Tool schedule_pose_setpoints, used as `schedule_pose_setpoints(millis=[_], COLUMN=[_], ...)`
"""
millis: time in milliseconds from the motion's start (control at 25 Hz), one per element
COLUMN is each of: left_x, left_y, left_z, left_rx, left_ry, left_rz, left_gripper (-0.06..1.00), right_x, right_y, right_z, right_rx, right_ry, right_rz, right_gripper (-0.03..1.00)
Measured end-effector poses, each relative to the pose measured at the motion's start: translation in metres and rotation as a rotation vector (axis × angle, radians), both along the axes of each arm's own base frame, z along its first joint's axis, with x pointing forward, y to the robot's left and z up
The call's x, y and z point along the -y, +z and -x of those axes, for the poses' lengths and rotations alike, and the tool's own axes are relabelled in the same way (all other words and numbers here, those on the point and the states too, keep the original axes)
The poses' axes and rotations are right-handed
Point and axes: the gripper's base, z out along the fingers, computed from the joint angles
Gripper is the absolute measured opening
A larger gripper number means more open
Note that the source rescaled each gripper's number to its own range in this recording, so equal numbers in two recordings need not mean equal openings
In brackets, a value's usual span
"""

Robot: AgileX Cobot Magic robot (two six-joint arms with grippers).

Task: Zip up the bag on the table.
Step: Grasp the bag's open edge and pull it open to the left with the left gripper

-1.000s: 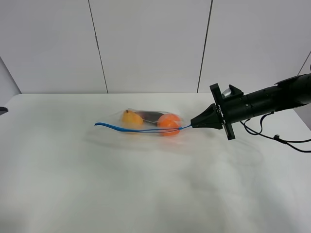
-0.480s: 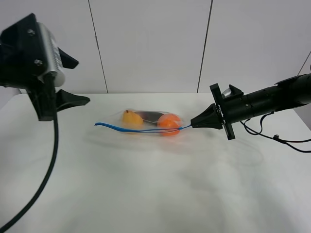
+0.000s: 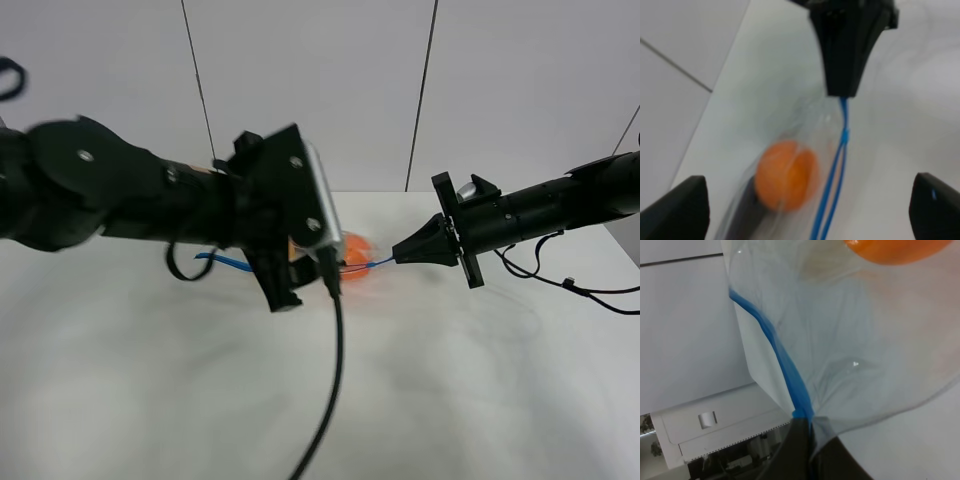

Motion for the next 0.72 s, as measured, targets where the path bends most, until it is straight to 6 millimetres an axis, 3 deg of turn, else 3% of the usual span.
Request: schedule_pose_setpoints(millis=[120, 320, 600, 720], left_x=[0.027, 0.047, 0.07, 0.071], left_y=[-0.027, -0.072, -0.089, -0.091], left_z=[0.001, -0.008, -0.029, -0.033], left_rx=[0.053, 0.114, 0.105, 0.127], left_ry=[0.026, 0.097, 0.14, 0.161], left_rz=[-0.043, -0.122, -0.092, -0.092], left_gripper=[0.92, 0.92, 0.92, 0.83], right_x=[0.0, 0.0, 0.0, 0.0], right_y=[0.0, 0.0, 0.0, 0.0], right_z=[0.0, 0.0, 0.0, 0.0], right_rx=[0.0, 0.0, 0.0, 0.0], right_ry=[0.0, 0.0, 0.0, 0.0], right_rz=[0.0, 0.0, 0.0, 0.0], right_gripper=[0.0, 0.0, 0.0, 0.0])
